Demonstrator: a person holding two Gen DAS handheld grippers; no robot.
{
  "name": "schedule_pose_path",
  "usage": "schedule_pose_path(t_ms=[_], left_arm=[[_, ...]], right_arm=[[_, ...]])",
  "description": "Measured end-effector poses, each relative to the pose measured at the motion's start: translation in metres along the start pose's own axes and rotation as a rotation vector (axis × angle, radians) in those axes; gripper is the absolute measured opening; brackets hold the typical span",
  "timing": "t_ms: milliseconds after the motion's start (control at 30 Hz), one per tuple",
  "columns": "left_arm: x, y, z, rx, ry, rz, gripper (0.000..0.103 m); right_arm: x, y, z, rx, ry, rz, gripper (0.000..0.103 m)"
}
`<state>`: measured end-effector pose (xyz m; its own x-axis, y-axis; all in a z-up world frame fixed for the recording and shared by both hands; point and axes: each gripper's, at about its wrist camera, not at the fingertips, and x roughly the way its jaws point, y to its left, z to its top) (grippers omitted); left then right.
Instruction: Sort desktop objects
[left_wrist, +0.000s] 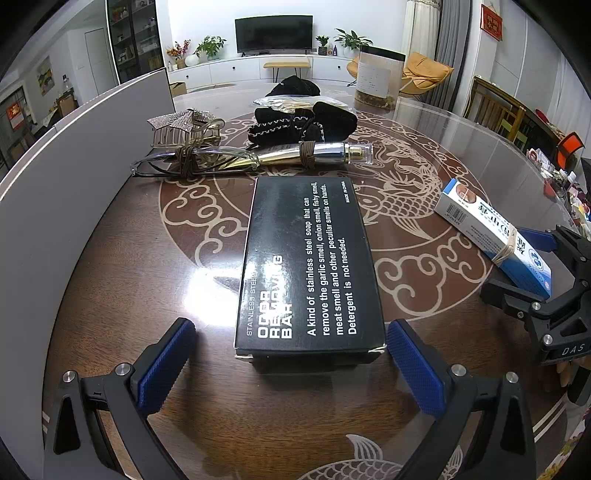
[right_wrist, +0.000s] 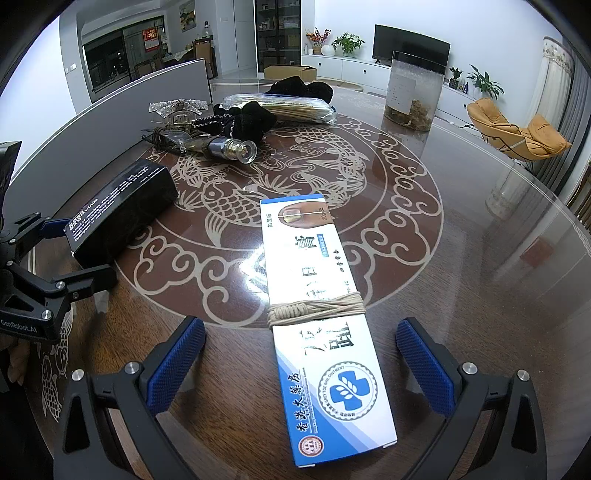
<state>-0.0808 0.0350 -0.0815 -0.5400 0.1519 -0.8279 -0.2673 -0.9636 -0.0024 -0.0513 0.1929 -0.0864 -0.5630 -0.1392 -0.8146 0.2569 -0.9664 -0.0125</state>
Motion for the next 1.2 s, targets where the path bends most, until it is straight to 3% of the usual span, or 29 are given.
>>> schedule_pose_path(t_ms=[500, 667, 767, 800, 833, 867, 900, 1000, 1200], left_arm=[[-0.001, 0.0, -0.002, -0.011, 0.01, 0.009, 0.103], [0.008, -0.001, 0.016, 0.016, 0.127, -0.007, 0.103], [0.012, -0.006, 0.025, 0.042, 0.145, -0.011, 0.103], [0.012, -0.008, 0.028, 0.046, 0.139, -0.006, 0.096], [0.012, -0.009, 0.029, 0.052, 0.133, -0.01, 0.074], [0.009, -0.008, 0.031, 0.048, 0.114, -0.026, 0.061], [0.007, -0.008, 0.033, 0.043, 0.106, -0.021, 0.058], [-0.009, -0.005, 0.032, 0.042, 0.049, -0.034, 0.058], [-0.04, 0.01, 0.016, 0.027, 0.006, -0.032, 0.058]], right_arm=[[0.001, 0.0, 0.0, -0.009, 0.002, 0.003, 0.103], [0.004, -0.004, 0.015, -0.122, 0.143, 0.04, 0.103], [0.005, -0.007, 0.031, -0.135, 0.194, 0.093, 0.102], [0.007, -0.007, 0.036, -0.13, 0.22, 0.11, 0.096], [0.009, -0.005, 0.04, -0.133, 0.246, 0.128, 0.081], [0.01, -0.004, 0.042, -0.139, 0.265, 0.141, 0.069], [0.012, -0.001, 0.045, -0.151, 0.293, 0.145, 0.049], [0.009, 0.005, 0.047, -0.17, 0.326, 0.125, 0.044], [-0.03, 0.001, 0.048, -0.081, 0.227, 0.16, 0.044]])
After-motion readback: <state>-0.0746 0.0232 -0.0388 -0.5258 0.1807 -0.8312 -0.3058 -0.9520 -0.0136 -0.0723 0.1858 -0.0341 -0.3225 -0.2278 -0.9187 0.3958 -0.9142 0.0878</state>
